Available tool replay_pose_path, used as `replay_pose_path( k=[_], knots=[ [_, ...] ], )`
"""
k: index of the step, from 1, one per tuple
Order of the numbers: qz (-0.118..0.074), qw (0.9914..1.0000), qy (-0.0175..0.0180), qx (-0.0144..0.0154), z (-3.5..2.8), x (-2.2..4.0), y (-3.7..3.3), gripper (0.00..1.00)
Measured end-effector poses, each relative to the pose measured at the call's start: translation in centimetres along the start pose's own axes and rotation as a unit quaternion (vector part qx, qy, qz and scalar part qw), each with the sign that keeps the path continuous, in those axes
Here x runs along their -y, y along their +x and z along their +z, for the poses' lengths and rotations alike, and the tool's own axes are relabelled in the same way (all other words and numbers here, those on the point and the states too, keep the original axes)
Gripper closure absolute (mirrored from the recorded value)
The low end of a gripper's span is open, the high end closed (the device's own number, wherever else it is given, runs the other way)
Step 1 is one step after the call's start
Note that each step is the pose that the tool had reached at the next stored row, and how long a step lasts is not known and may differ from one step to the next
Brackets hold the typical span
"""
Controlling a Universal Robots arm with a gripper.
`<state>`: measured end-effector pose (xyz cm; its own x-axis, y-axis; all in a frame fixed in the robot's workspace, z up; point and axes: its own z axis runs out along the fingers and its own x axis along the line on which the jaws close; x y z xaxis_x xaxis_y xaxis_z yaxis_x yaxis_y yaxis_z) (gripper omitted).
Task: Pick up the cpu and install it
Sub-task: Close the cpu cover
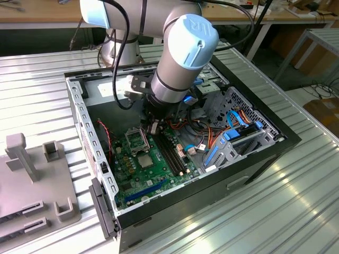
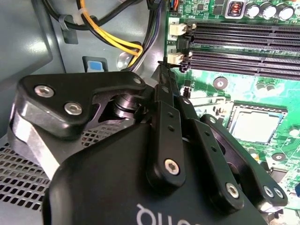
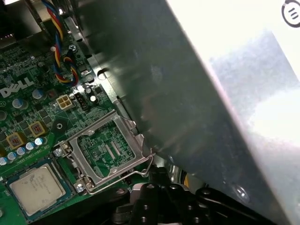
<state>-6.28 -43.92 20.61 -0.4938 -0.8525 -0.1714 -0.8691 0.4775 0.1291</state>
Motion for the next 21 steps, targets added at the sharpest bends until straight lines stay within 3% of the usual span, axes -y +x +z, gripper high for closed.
replay_pose_path(
  k=[16, 21],
  knots=[
    [0.0, 1.0, 0.0, -0.0001, -0.37, -0.04, -0.05, 0.87],
    [0.0, 1.0, 0.0009, -0.0016, -0.53, -0.07, -0.06, 0.87]
  ],
)
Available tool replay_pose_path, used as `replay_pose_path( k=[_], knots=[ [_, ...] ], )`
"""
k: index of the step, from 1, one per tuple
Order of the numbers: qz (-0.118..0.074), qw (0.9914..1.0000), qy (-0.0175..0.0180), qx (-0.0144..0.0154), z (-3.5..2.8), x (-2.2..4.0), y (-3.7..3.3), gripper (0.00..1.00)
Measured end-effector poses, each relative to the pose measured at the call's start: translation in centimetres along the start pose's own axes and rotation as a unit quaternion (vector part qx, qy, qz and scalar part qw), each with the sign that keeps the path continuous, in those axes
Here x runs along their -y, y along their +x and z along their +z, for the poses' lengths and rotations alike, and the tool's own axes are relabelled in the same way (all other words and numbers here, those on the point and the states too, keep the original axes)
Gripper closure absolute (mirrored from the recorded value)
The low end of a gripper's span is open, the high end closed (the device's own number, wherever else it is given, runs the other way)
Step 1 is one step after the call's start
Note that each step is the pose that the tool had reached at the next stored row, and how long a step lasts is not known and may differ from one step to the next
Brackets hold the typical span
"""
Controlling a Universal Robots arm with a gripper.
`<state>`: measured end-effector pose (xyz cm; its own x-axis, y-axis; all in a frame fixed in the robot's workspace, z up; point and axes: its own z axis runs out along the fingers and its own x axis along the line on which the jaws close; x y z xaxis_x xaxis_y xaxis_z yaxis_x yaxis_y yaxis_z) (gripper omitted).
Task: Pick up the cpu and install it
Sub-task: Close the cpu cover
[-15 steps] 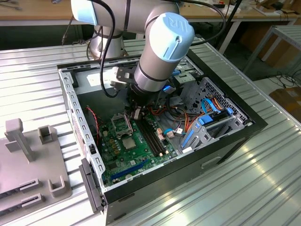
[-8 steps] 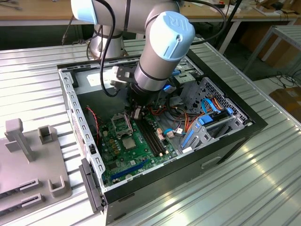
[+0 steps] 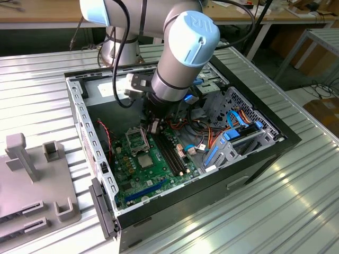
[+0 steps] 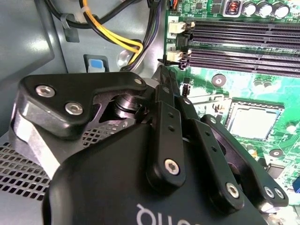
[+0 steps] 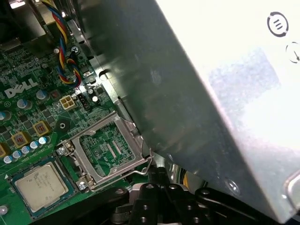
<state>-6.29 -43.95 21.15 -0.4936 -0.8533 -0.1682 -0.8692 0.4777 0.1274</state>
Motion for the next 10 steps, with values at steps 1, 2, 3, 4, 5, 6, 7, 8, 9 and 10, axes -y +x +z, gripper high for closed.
replay_pose_path(
  k=[1, 2, 3, 4, 5, 6, 7, 8, 9, 10],
  knots=[
    [0.0, 1.0, 0.0001, -0.0001, -0.04, -0.01, -0.01, 0.87],
    [0.0, 1.0, 0.0002, -0.0003, -0.08, -0.02, -0.01, 0.87],
    [0.0, 1.0, 0.0003, -0.0005, -0.12, -0.02, -0.02, 0.87],
    [0.0, 1.0, 0.0005, -0.0008, -0.15, -0.03, -0.03, 0.87],
    [0.0, 1.0, 0.0007, -0.0011, -0.2, -0.04, -0.03, 0.87],
    [0.0, 1.0, 0.0008, -0.0014, -0.26, -0.05, -0.03, 0.87],
    [0.0, 1.0, 0.0009, -0.0016, -0.33, -0.06, -0.04, 0.87],
    [0.0, 1.0, 0.001, -0.0017, -0.41, -0.07, -0.06, 0.87],
    [0.0, 1.0, 0.0011, -0.0019, -0.46, -0.08, -0.07, 0.87],
    [0.0, 1.0, 0.0013, -0.0022, -0.5, -0.09, -0.07, 0.87]
  ],
)
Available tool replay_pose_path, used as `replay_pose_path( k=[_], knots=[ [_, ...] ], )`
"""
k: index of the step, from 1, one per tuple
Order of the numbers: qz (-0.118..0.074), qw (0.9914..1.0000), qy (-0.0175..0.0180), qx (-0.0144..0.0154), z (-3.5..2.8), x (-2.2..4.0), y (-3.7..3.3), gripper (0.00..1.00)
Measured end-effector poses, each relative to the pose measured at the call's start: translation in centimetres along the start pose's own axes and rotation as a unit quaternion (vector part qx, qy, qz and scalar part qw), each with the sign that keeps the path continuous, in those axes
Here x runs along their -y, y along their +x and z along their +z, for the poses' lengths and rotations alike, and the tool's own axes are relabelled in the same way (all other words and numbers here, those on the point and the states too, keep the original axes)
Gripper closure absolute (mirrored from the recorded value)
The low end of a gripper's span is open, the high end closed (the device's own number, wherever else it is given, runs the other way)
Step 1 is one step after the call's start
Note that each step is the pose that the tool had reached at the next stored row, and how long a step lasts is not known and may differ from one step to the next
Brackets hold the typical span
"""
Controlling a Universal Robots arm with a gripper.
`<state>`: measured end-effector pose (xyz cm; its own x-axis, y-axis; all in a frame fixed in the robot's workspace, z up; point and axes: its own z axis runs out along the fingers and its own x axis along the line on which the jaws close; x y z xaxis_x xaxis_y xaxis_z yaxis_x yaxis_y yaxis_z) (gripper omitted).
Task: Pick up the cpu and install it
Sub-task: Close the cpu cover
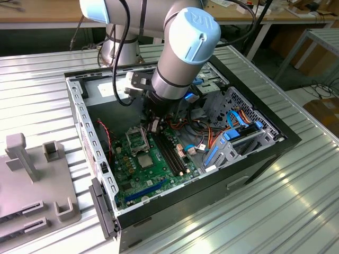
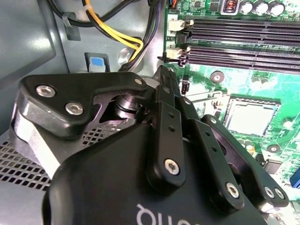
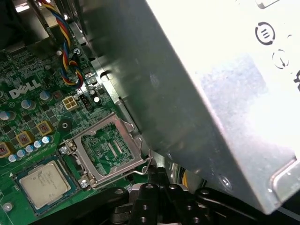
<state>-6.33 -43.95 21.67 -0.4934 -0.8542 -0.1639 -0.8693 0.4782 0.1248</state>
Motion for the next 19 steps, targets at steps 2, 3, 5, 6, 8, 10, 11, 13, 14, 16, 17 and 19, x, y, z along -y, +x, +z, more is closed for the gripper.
replay_pose_path(
  k=[2, 3, 5, 6, 8, 10, 11, 13, 14, 16, 17, 19],
  knots=[
    [0.0, 1.0, 0.0005, -0.0009, -0.08, -0.02, 0.0, 0.87],
    [0.0, 1.0, 0.0007, -0.0013, -0.1, -0.04, 0.02, 0.87],
    [0.0, 1.0, 0.001, -0.002, -0.16, -0.07, 0.06, 0.87],
    [0.0, 1.0, 0.0012, -0.0024, -0.2, -0.1, 0.09, 0.87],
    [-0.001, 0.99999, 0.0017, -0.0033, -0.3, -0.15, 0.14, 0.87],
    [-0.001, 0.99999, 0.002, -0.004, -0.38, -0.17, 0.16, 0.87],
    [-0.001, 0.99999, 0.0022, -0.0043, -0.42, -0.18, 0.16, 0.87],
    [-0.001, 0.99998, 0.0025, -0.0049, -0.51, -0.2, 0.16, 0.87],
    [-0.001, 0.99998, 0.0026, -0.0053, -0.56, -0.21, 0.16, 0.87],
    [-0.001, 0.99998, 0.0029, -0.0058, -0.64, -0.23, 0.17, 0.87],
    [-0.001, 0.99998, 0.003, -0.006, -0.68, -0.24, 0.17, 0.87],
    [-0.001, 0.99997, 0.0033, -0.0067, -0.81, -0.26, 0.19, 0.87]
  ],
)
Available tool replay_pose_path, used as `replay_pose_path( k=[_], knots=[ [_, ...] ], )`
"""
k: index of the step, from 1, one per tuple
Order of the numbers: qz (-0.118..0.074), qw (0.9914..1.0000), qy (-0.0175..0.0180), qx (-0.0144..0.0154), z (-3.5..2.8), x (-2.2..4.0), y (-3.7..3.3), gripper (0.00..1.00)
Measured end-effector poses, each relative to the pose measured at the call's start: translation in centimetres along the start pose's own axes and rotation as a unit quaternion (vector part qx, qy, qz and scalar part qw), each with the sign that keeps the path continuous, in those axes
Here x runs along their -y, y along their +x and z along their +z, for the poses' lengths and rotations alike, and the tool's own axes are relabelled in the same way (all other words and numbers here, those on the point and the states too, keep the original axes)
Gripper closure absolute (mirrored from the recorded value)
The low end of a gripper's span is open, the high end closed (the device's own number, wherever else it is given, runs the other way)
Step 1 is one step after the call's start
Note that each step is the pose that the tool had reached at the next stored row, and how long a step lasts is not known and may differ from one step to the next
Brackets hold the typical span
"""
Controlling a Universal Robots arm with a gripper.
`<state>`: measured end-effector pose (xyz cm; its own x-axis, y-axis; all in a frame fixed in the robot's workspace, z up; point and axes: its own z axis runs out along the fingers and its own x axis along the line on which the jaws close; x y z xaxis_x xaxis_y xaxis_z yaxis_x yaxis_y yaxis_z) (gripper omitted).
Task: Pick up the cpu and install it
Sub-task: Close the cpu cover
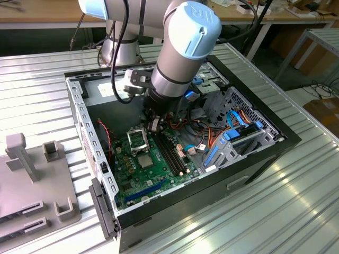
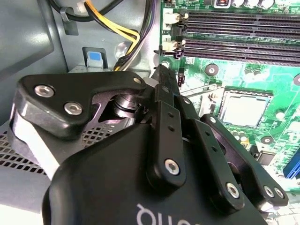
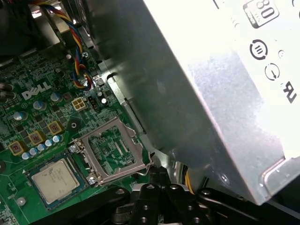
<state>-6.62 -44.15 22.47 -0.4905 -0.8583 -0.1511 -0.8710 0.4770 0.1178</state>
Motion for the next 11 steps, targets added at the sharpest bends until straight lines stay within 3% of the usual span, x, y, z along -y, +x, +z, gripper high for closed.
replay_pose_path(
  k=[11],
  knots=[
    [-0.001, 1.0, 0.0012, -0.0026, -0.46, -0.07, 0.09, 0.87]
  ],
)
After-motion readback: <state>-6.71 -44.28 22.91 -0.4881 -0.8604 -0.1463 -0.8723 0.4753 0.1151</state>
